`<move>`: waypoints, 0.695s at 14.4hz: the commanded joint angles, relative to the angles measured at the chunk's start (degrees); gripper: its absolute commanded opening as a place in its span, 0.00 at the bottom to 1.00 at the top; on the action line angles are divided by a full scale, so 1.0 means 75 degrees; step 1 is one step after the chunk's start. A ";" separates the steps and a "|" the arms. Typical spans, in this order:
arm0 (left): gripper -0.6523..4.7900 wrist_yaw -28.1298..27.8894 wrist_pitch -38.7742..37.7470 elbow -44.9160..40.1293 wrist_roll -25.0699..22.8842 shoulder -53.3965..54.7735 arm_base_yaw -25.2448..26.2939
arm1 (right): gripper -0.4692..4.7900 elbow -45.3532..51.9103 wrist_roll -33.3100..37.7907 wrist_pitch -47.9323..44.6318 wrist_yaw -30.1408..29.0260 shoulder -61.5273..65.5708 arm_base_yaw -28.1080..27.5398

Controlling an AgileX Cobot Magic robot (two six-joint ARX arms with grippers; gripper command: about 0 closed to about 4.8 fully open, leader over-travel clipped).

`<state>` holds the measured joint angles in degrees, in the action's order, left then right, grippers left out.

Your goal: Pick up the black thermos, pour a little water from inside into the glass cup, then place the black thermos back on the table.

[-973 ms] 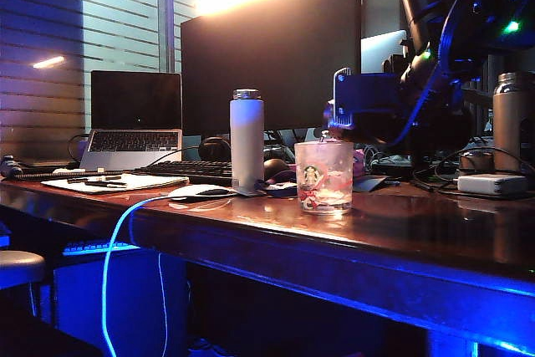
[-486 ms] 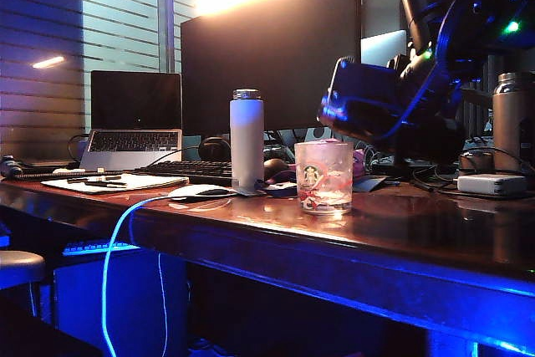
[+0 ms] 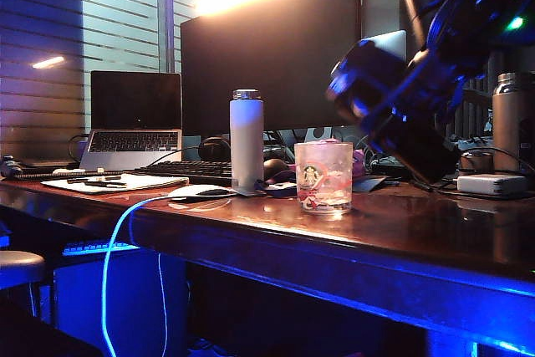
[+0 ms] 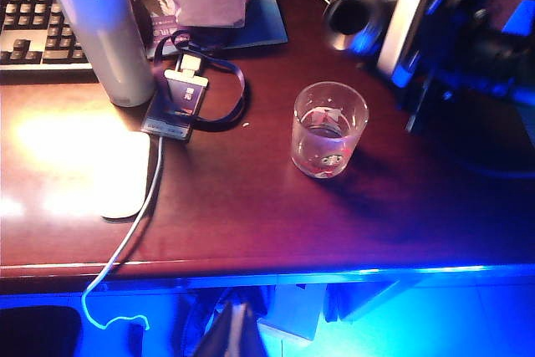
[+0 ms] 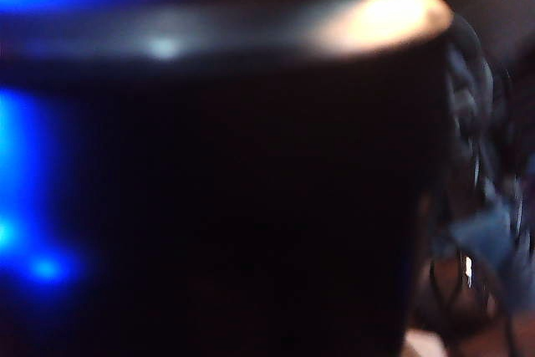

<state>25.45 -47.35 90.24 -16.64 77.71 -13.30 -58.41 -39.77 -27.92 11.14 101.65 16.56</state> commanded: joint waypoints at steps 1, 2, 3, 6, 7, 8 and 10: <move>0.12 0.0035 0.0099 0.0026 0.0020 -0.0017 -0.0009 | 0.14 -0.0050 0.1343 -0.0423 -0.0128 -0.0478 -0.0300; 0.12 0.0032 0.0096 0.0023 0.0020 -0.0017 -0.0009 | 0.14 0.0017 0.1652 -0.0475 -0.0140 -0.0641 -0.0420; 0.12 0.0035 0.0096 0.0023 0.0020 -0.0020 -0.0009 | 0.14 0.0254 0.1880 -0.0790 -0.0306 -0.0833 -0.0554; 0.12 0.0032 0.0096 0.0023 0.0020 -0.0017 -0.0009 | 0.14 0.1530 0.3057 -0.2343 -0.1518 -0.1402 -0.0985; 0.12 0.0035 0.0096 0.0023 0.0020 -0.0020 -0.0009 | 0.14 0.1731 0.3532 -0.2602 -0.1699 -0.1402 -0.1078; 0.12 0.0035 0.0099 0.0023 0.0020 -0.0020 -0.0009 | 0.14 0.1912 0.3975 -0.2789 -0.1778 -0.1396 -0.1151; 0.12 0.0032 0.0096 0.0023 0.0020 -0.0017 -0.0009 | 0.14 0.2253 0.4354 -0.3220 -0.2040 -0.1390 -0.1250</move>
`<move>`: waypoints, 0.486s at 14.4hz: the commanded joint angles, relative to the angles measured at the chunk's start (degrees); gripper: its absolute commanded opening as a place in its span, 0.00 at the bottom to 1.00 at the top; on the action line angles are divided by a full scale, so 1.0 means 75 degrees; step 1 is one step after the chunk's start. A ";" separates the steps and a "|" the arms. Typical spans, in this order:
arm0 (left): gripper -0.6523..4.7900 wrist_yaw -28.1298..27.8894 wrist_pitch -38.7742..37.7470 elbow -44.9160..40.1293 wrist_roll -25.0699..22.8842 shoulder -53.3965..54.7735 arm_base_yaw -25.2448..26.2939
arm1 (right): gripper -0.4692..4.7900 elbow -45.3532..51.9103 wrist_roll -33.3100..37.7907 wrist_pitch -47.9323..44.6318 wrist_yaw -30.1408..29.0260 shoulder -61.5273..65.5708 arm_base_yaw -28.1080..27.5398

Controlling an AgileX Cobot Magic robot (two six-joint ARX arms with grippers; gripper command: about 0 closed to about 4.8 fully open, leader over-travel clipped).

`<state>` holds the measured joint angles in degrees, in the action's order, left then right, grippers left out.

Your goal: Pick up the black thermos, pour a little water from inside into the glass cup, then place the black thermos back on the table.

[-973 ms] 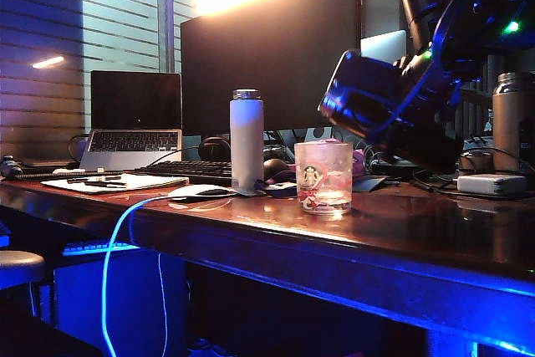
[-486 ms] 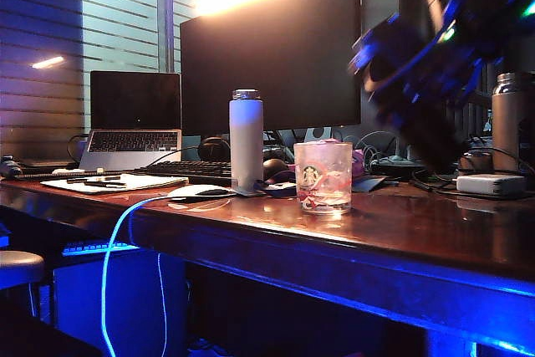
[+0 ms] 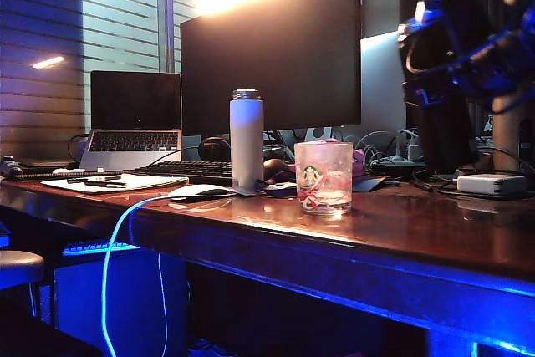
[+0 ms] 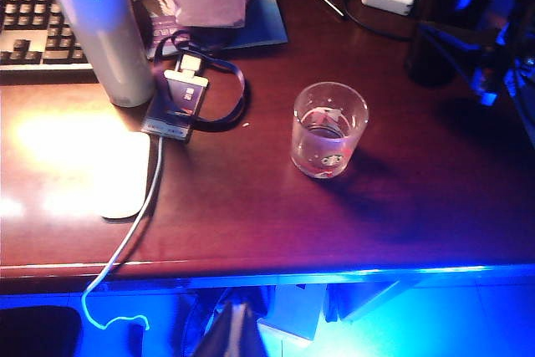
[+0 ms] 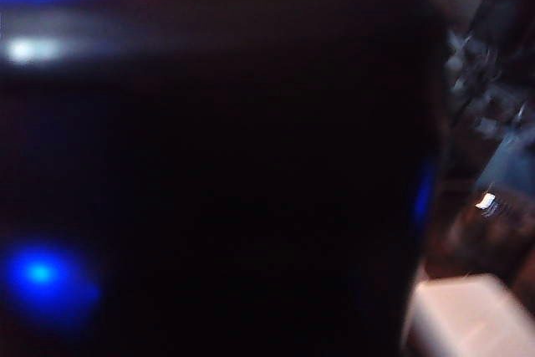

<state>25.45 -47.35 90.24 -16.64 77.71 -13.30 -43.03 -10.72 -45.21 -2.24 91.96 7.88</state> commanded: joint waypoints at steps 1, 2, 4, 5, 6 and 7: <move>0.12 0.0035 0.0096 0.0023 0.0020 -0.0017 -0.0009 | 0.14 0.0274 0.0592 -0.0953 -0.0274 -0.0087 -0.0096; 0.12 0.0035 0.0096 0.0023 0.0020 -0.0020 -0.0009 | 0.14 0.0277 0.0828 -0.1011 -0.0705 0.0035 -0.0178; 0.12 0.0032 0.0099 0.0023 0.0020 -0.0017 -0.0009 | 0.14 0.0277 0.0921 -0.1329 -0.0743 0.0297 -0.0204; 0.12 0.0032 0.0093 0.0023 0.0020 -0.0017 -0.0009 | 0.14 0.0280 0.0921 -0.1507 -0.0743 0.0428 -0.0210; 0.12 0.0035 0.0096 0.0023 0.0020 -0.0020 -0.0006 | 0.14 0.0277 0.0956 -0.1641 -0.0743 0.0577 -0.0210; 0.12 0.0032 0.0096 0.0026 0.0020 -0.0020 -0.0009 | 0.14 0.0277 0.0979 -0.1647 -0.0743 0.0667 -0.0210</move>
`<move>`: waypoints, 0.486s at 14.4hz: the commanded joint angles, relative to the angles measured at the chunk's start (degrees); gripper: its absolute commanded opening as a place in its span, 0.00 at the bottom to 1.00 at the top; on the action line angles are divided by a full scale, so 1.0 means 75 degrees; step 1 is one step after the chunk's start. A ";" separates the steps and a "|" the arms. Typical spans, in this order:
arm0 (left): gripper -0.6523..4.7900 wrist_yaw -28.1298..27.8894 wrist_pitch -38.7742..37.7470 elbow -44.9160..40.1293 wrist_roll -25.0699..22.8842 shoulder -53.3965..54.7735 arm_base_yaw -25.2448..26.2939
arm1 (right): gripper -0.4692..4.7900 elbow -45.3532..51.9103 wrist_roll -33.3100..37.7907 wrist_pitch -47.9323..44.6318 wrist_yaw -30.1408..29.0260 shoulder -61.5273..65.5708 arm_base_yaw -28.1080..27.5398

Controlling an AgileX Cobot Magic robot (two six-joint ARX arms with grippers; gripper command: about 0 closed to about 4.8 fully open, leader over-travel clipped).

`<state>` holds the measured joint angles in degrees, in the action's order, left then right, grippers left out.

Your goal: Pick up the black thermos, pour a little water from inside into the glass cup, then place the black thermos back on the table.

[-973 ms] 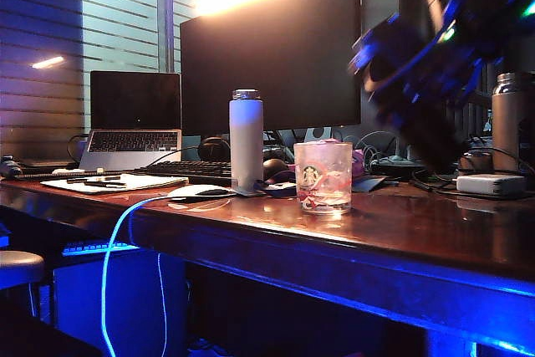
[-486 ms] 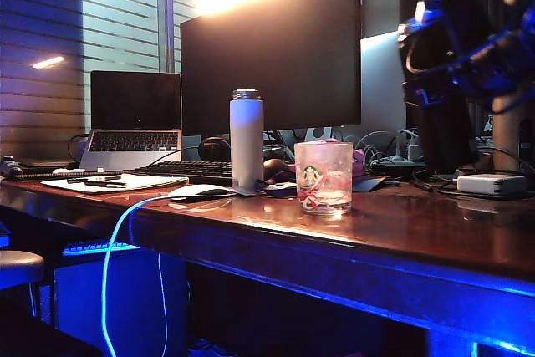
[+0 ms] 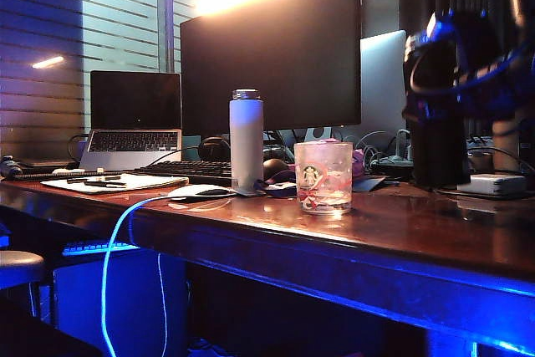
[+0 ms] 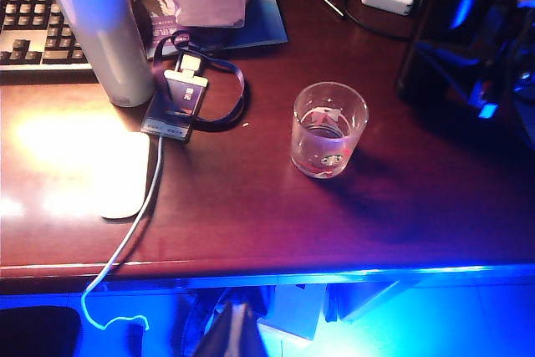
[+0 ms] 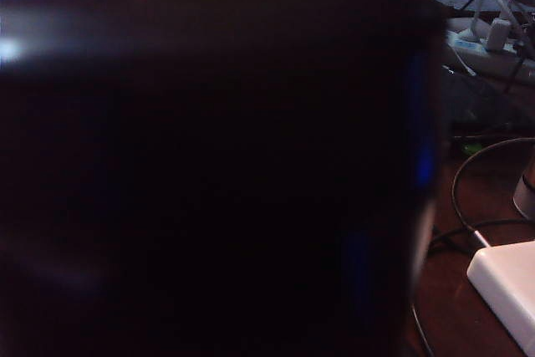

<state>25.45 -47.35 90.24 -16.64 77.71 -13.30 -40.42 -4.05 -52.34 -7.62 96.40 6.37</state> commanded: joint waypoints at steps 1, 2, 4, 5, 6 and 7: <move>0.12 0.0035 0.0093 0.0023 0.0020 -0.0017 -0.0009 | 0.14 -0.0070 0.0090 -0.0679 -0.0026 0.0128 -0.0009; 0.12 0.0032 0.0096 0.0023 0.0020 -0.0020 -0.0009 | 0.14 -0.0070 0.0093 -0.0723 -0.0029 0.0187 -0.0009; 0.12 0.0032 0.0096 0.0023 0.0020 -0.0017 -0.0009 | 0.14 -0.0070 0.0137 -0.0708 -0.0067 0.0356 -0.0009; 0.12 0.0035 0.0096 0.0023 0.0020 -0.0020 -0.0009 | 0.14 -0.0070 0.0140 -0.0714 -0.0175 0.0478 -0.0026; 0.12 0.0035 0.0099 0.0023 0.0020 -0.0020 -0.0009 | 0.14 -0.0070 0.0140 -0.0691 -0.0189 0.0568 -0.0029; 0.12 0.0032 0.0096 0.0023 0.0020 -0.0017 -0.0009 | 0.14 -0.0070 0.0137 -0.0507 -0.0166 0.0589 -0.0044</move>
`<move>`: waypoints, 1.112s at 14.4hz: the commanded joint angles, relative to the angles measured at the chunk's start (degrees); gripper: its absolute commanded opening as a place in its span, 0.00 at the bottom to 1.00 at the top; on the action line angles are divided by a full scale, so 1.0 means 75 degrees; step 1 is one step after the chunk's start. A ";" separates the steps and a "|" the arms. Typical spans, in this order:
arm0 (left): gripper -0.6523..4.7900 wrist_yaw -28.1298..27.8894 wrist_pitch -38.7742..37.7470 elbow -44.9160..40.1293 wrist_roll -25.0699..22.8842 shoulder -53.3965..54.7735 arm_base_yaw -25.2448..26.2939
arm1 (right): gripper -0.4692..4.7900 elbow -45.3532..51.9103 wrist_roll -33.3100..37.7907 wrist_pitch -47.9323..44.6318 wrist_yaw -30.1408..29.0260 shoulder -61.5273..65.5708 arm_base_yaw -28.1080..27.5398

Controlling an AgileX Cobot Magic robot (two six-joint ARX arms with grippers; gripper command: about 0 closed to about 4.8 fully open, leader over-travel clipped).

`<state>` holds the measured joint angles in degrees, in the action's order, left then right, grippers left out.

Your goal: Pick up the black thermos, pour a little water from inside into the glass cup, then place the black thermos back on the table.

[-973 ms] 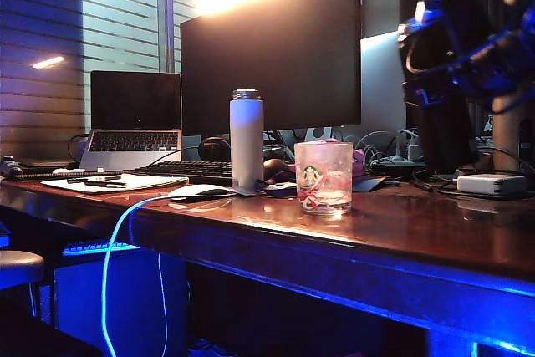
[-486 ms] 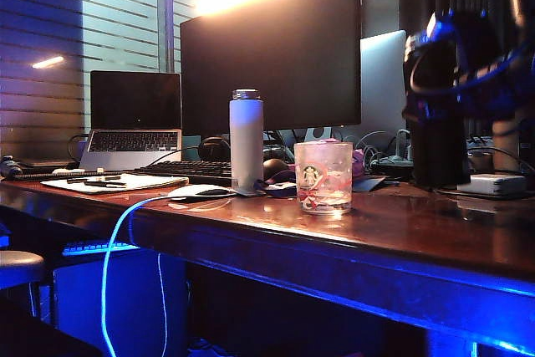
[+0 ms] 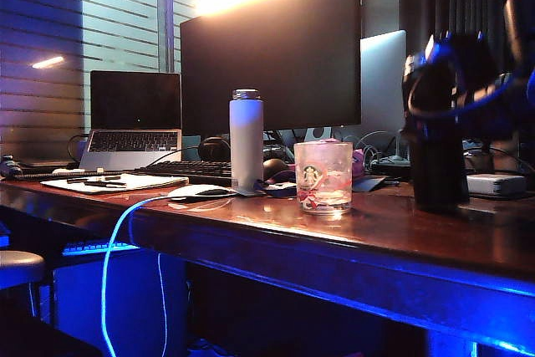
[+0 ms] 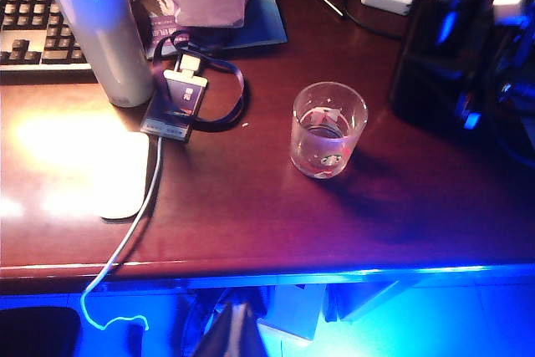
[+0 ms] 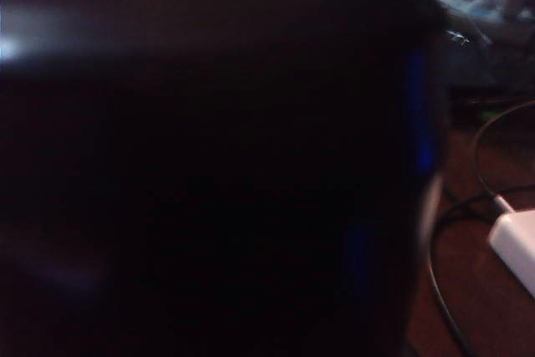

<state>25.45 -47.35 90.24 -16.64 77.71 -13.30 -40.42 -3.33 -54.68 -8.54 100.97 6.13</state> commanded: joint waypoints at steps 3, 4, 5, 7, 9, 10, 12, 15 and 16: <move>0.12 0.0032 0.0096 0.0023 0.0020 -0.0017 -0.0009 | 0.22 -0.0070 0.0041 0.0102 0.0169 -0.0020 -0.0038; 0.12 0.0035 0.0096 0.0023 0.0020 -0.0017 -0.0009 | 0.36 -0.0070 0.0041 0.0117 0.0093 -0.0020 -0.0038; 0.12 0.0035 0.0096 0.0023 0.0020 -0.0020 -0.0009 | 0.66 -0.0070 0.0041 0.0114 0.0093 -0.0020 -0.0038; 0.12 0.0032 0.0096 0.0023 0.0020 -0.0020 -0.0009 | 1.00 -0.0067 0.0041 0.0117 0.0090 -0.0023 -0.0038; 0.12 0.0035 0.0096 0.0023 0.0020 -0.0020 -0.0009 | 1.00 -0.0067 0.0044 0.0122 -0.0087 -0.0023 -0.0038; 0.12 0.0032 0.0096 0.0023 0.0020 -0.0020 -0.0009 | 1.00 -0.0067 0.0044 0.0125 -0.0085 -0.0023 -0.0038; 0.12 0.0035 0.0096 0.0023 0.0020 -0.0020 -0.0009 | 1.00 -0.0067 0.0047 0.0128 -0.0090 -0.0050 -0.0038; 0.12 0.0032 0.0096 0.0023 0.0020 -0.0020 -0.0009 | 1.00 -0.0064 0.0044 0.0545 -0.0303 -0.0385 -0.0044; 0.12 0.0032 0.0096 0.0023 0.0020 -0.0020 -0.0009 | 1.00 -0.0061 0.0044 0.0828 -0.0315 -0.0557 -0.0044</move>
<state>25.45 -47.35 90.24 -16.64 77.71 -13.30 -40.60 -3.01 -49.69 -10.50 97.78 5.82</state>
